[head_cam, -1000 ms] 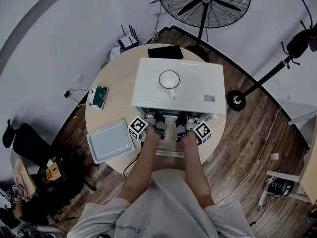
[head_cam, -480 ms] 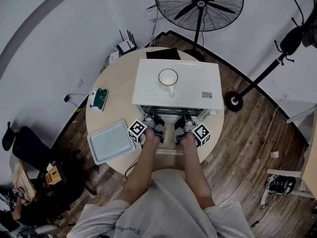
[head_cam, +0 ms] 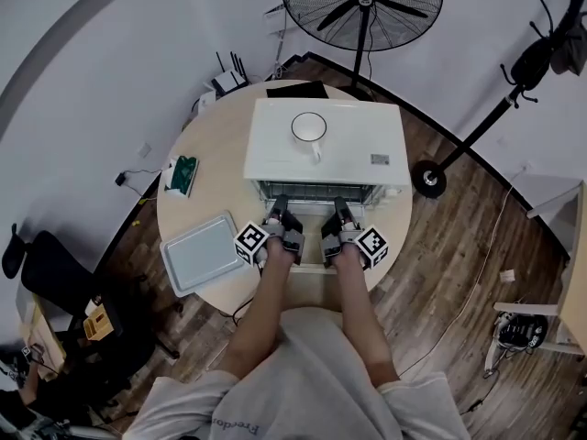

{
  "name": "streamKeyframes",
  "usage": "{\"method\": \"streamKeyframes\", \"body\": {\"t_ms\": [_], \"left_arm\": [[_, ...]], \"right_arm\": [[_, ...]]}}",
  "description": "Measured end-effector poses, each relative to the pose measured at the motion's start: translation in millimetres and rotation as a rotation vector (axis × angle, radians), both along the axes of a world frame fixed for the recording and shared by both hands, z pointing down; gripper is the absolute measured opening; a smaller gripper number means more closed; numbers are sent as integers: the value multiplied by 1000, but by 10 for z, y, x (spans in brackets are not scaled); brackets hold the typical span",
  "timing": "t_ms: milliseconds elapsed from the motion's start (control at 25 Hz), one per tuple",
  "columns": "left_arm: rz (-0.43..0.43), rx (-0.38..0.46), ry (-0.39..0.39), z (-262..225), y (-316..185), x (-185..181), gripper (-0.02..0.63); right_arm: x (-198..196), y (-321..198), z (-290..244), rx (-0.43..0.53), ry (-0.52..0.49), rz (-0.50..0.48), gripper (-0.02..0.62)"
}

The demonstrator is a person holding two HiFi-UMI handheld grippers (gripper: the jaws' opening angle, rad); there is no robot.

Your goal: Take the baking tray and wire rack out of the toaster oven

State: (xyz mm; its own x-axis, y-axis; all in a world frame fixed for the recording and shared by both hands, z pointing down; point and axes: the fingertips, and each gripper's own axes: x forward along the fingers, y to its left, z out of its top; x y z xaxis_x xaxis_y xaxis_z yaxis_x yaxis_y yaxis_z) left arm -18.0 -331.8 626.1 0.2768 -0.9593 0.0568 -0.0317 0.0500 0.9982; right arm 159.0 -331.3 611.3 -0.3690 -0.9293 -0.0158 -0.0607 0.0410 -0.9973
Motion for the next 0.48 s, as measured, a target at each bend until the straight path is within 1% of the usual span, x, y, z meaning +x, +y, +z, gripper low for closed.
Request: {"method": "streamKeyframes", "body": {"t_ms": [480], "left_arm": [[48, 8, 7, 23, 281, 0, 71]], "right_arm": [[-9, 305, -4, 11, -1, 2, 11]]}}
